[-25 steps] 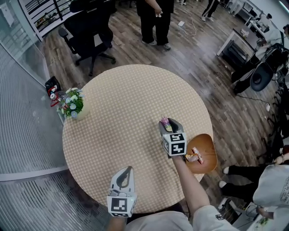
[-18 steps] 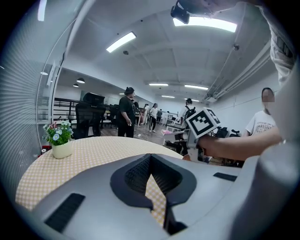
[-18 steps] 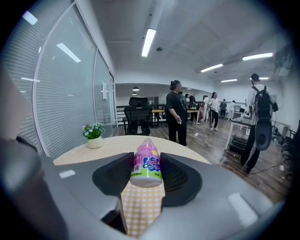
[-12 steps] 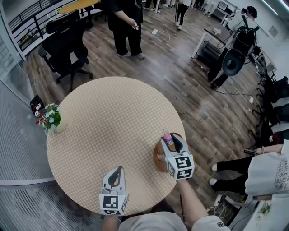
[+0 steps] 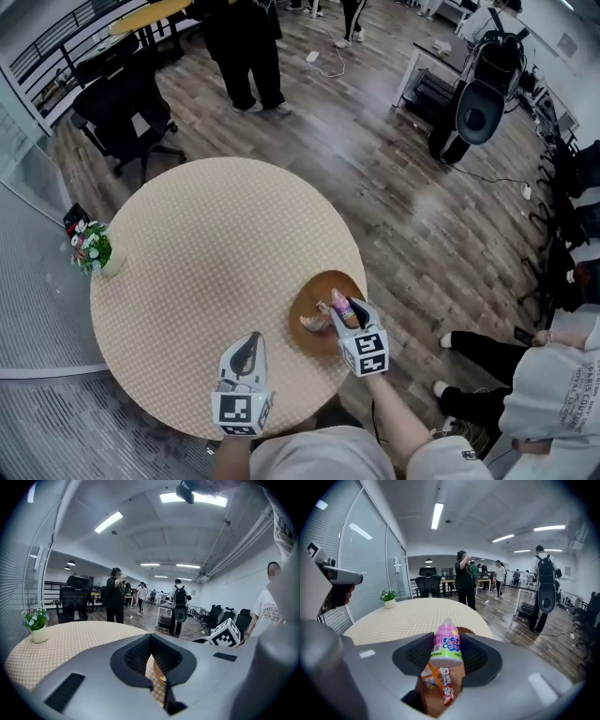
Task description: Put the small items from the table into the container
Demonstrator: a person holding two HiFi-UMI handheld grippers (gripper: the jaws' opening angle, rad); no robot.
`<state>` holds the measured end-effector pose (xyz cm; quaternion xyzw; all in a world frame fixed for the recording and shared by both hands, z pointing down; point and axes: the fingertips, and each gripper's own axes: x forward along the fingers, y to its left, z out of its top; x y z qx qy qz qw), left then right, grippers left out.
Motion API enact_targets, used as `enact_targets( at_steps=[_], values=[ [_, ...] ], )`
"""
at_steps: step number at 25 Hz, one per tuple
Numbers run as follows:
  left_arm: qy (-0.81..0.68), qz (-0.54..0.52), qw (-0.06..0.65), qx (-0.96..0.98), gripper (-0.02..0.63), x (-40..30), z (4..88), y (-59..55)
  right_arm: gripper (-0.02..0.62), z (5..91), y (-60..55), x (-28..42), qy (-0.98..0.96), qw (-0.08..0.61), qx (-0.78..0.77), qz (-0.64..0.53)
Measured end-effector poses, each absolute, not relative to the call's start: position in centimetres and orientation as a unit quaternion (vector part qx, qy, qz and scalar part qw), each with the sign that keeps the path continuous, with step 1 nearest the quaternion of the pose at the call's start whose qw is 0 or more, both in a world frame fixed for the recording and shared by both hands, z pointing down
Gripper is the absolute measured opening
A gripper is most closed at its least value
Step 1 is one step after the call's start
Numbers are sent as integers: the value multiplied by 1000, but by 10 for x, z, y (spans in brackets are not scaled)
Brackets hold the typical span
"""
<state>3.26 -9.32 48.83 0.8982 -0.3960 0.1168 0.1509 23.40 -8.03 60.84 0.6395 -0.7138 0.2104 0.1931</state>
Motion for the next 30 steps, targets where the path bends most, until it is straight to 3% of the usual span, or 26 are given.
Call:
enact_targets(
  at_steps=[12, 22, 27, 30],
  values=[
    [-435, 124, 153, 878, 3, 50, 490, -72, 178, 675, -77, 241, -696, 251, 611, 281],
    [-452, 117, 142, 873, 3, 51, 478, -66, 171, 587, -74, 228, -747, 150, 589, 269],
    [-455, 112, 137, 873, 3, 47, 474, -65, 11, 512, -72, 202, -787, 92, 569, 220],
    [-458, 110, 134, 872, 3, 46, 469, -62, 2, 471, -67, 186, -805, 76, 560, 181]
  ],
)
